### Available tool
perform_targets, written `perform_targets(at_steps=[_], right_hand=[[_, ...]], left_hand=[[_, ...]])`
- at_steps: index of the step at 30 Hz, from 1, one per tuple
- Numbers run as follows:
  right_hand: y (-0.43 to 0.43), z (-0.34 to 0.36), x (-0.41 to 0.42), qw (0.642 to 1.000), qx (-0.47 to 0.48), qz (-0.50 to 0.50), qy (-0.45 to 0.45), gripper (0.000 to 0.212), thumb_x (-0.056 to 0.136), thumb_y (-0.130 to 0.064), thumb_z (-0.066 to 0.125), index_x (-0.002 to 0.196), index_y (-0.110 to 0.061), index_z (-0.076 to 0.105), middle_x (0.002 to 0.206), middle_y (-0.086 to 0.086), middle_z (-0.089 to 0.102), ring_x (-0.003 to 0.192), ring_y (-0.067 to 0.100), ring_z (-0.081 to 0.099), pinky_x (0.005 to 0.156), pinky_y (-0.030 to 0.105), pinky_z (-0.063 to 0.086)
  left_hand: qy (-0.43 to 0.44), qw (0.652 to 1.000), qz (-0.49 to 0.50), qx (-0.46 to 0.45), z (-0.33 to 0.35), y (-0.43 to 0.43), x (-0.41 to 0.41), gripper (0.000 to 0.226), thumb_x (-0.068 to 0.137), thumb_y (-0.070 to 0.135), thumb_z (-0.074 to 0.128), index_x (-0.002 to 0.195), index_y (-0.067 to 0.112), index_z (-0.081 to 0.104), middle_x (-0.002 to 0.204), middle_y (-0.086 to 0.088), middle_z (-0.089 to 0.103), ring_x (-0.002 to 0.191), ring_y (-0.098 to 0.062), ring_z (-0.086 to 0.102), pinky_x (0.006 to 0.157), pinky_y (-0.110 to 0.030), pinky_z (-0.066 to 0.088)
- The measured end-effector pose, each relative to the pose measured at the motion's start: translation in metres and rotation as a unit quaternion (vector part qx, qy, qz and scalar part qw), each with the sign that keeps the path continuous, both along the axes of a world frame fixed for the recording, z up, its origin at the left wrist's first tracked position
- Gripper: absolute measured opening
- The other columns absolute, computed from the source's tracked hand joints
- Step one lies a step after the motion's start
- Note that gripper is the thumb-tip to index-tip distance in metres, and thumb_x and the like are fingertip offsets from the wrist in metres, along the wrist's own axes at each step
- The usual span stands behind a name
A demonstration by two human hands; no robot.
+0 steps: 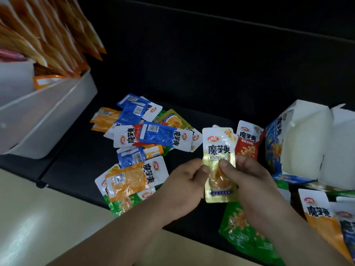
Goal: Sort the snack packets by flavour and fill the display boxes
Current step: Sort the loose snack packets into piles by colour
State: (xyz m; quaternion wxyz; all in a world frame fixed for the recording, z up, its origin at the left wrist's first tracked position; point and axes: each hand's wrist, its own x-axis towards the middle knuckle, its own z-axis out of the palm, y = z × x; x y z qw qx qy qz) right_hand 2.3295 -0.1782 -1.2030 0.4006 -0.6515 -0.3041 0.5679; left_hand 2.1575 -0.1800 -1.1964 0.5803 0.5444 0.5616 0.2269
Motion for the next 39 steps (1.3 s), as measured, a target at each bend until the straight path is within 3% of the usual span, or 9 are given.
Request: perform_targets(at_steps=[3, 5, 9, 12, 18, 21, 27, 34, 39], right_hand=[[0.003, -0.002, 0.012, 0.997, 0.024, -0.055, -0.041, 0.024, 0.088, -0.017, 0.081, 0.107, -0.018, 0.066, 0.096, 0.002, 0.078, 0.096, 0.028, 0.075, 0.088, 0.047, 0.059], [0.005, -0.006, 0.021, 0.992, 0.032, -0.087, -0.08, 0.029, 0.087, -0.023, 0.084, 0.107, -0.025, 0.063, 0.099, 0.0, 0.077, 0.098, 0.024, 0.073, 0.085, 0.042, 0.058], [0.003, -0.006, 0.027, 0.989, 0.041, -0.101, -0.1, 0.039, 0.087, -0.024, 0.084, 0.116, -0.032, 0.059, 0.104, -0.01, 0.073, 0.099, 0.011, 0.071, 0.079, 0.03, 0.052], [0.002, -0.006, 0.027, 0.99, 0.04, -0.086, -0.108, 0.046, 0.089, -0.027, 0.083, 0.127, -0.039, 0.061, 0.112, -0.01, 0.075, 0.101, 0.011, 0.072, 0.086, 0.035, 0.055], [0.0, -0.005, 0.029, 0.989, 0.038, -0.084, -0.113, 0.048, 0.089, -0.028, 0.083, 0.131, -0.039, 0.063, 0.11, -0.012, 0.077, 0.101, 0.008, 0.073, 0.093, 0.039, 0.057], [-0.003, -0.004, 0.027, 0.991, 0.044, -0.076, -0.102, 0.046, 0.09, -0.024, 0.082, 0.129, -0.036, 0.063, 0.101, -0.015, 0.078, 0.096, 0.004, 0.073, 0.083, 0.028, 0.055], [-0.001, 0.002, 0.021, 0.991, 0.061, -0.06, -0.106, 0.043, 0.093, -0.023, 0.079, 0.129, -0.038, 0.061, 0.102, -0.012, 0.075, 0.096, 0.005, 0.071, 0.073, 0.021, 0.049], [0.003, -0.005, 0.03, 0.982, 0.08, -0.041, -0.167, 0.042, 0.094, -0.026, 0.077, 0.129, -0.042, 0.06, 0.102, -0.01, 0.078, 0.094, 0.006, 0.074, 0.086, 0.034, 0.06], [-0.002, -0.005, 0.029, 0.98, 0.085, -0.029, -0.18, 0.039, 0.093, -0.027, 0.078, 0.122, -0.047, 0.06, 0.096, -0.016, 0.078, 0.088, 0.002, 0.073, 0.078, 0.028, 0.055]], left_hand=[[0.204, 0.959, -0.047, 0.192, -0.013, 0.025, 0.003, 0.038, 0.107, 0.047, 0.043, 0.092, 0.021, 0.066, 0.089, 0.002, 0.062, 0.083, -0.016, 0.061, 0.071, -0.039, 0.051], [0.362, 0.878, -0.082, 0.301, -0.021, 0.045, 0.001, 0.045, 0.105, 0.05, 0.037, 0.125, 0.021, 0.065, 0.122, -0.003, 0.064, 0.118, -0.024, 0.057, 0.094, -0.042, 0.051], [0.492, 0.806, -0.235, 0.231, -0.043, 0.059, -0.004, 0.066, 0.108, 0.048, 0.033, 0.163, 0.015, 0.02, 0.171, -0.008, 0.016, 0.16, -0.033, 0.004, 0.127, -0.053, 0.016], [0.514, 0.76, -0.266, 0.296, -0.057, 0.042, -0.007, 0.063, 0.105, 0.029, 0.039, 0.162, 0.009, 0.024, 0.166, -0.012, 0.027, 0.157, -0.036, 0.015, 0.124, -0.053, 0.024], [0.492, 0.762, -0.239, 0.347, -0.063, -0.003, -0.01, 0.053, 0.079, 0.028, 0.064, 0.13, 0.012, 0.064, 0.119, -0.008, 0.058, 0.103, -0.03, 0.056, 0.087, -0.045, 0.047], [0.501, 0.767, -0.203, 0.347, -0.053, 0.011, -0.014, 0.044, 0.087, 0.044, 0.063, 0.121, 0.016, 0.066, 0.124, -0.007, 0.057, 0.113, -0.03, 0.054, 0.097, -0.05, 0.044], [0.531, 0.768, -0.258, 0.25, -0.042, 0.057, -0.003, 0.084, 0.099, 0.057, 0.045, 0.164, 0.012, 0.015, 0.173, -0.011, 0.006, 0.158, -0.037, -0.016, 0.126, -0.062, -0.004], [0.395, 0.799, -0.222, 0.395, -0.065, -0.009, -0.011, 0.03, 0.083, 0.023, 0.065, 0.109, 0.014, 0.079, 0.127, -0.006, 0.072, 0.133, -0.025, 0.059, 0.114, -0.05, 0.045], [0.452, 0.824, -0.084, 0.331, -0.051, 0.008, -0.001, 0.043, 0.092, 0.049, 0.047, 0.11, 0.017, 0.068, 0.103, -0.004, 0.063, 0.093, -0.027, 0.061, 0.078, -0.04, 0.051]])
